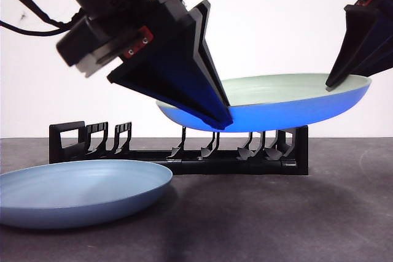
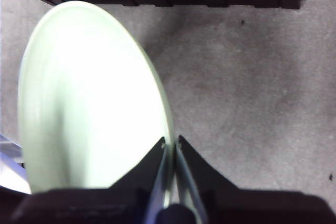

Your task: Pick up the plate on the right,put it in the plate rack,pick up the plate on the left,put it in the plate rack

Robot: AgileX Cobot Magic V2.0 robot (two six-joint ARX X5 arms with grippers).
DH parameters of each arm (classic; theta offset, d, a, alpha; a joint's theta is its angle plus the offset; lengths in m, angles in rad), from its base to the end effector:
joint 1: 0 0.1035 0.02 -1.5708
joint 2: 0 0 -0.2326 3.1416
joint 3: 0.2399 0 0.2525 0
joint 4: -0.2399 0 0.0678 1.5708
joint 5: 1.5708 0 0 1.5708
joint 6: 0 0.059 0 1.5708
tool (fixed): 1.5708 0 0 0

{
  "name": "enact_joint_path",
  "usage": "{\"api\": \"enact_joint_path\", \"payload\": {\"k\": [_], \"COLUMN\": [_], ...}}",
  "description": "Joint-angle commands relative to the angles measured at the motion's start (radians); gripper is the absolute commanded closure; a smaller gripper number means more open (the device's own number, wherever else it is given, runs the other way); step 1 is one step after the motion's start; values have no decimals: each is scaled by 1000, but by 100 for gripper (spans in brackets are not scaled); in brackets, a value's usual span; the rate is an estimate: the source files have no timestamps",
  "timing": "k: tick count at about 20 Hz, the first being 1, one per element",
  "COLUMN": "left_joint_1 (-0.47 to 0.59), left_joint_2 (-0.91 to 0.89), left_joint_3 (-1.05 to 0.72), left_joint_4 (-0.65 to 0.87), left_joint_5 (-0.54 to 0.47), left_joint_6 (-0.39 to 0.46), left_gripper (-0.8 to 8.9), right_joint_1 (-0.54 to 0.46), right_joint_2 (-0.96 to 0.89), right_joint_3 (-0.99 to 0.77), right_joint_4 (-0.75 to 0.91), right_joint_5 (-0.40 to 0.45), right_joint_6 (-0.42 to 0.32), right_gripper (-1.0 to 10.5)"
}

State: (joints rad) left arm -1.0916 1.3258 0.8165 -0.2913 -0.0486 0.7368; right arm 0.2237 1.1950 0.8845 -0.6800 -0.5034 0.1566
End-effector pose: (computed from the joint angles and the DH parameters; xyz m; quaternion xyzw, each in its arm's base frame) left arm 0.1387 -0.2606 0.1710 0.4838 0.1408 -0.5462 0.6692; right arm 0.2394 0.0837 0.2021 0.1304 0.4936 0.2751 0.8146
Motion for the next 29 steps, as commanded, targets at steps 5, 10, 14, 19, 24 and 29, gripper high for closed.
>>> {"api": "enact_joint_path", "payload": {"k": [5, 10, 14, 19, 24, 29], "left_joint_1": [-26, 15, 194, 513, 774, 934], "left_joint_2": [-8, -66, -175, -237, -163, -24], "left_joint_3": [61, 159, 173, 173, 173, 173], "left_joint_4": [39, 44, 74, 133, 280, 396], "left_joint_5": [-61, -58, 5, 320, 667, 889], "left_joint_6": [-208, -429, -587, -765, -928, -1033], "left_gripper": [822, 822, 822, 822, 823, 823], "right_joint_1": [-67, -120, -120, -120, -120, -120], "right_joint_2": [-135, -298, -327, -318, -318, -318], "right_joint_3": [22, 22, 22, 22, 22, 22], "right_joint_4": [115, 262, 245, 227, 227, 227], "right_joint_5": [-13, 145, 181, 181, 180, 181], "right_joint_6": [26, 70, 70, 70, 70, 70], "right_gripper": [603, 604, 604, 604, 604, 604]}}
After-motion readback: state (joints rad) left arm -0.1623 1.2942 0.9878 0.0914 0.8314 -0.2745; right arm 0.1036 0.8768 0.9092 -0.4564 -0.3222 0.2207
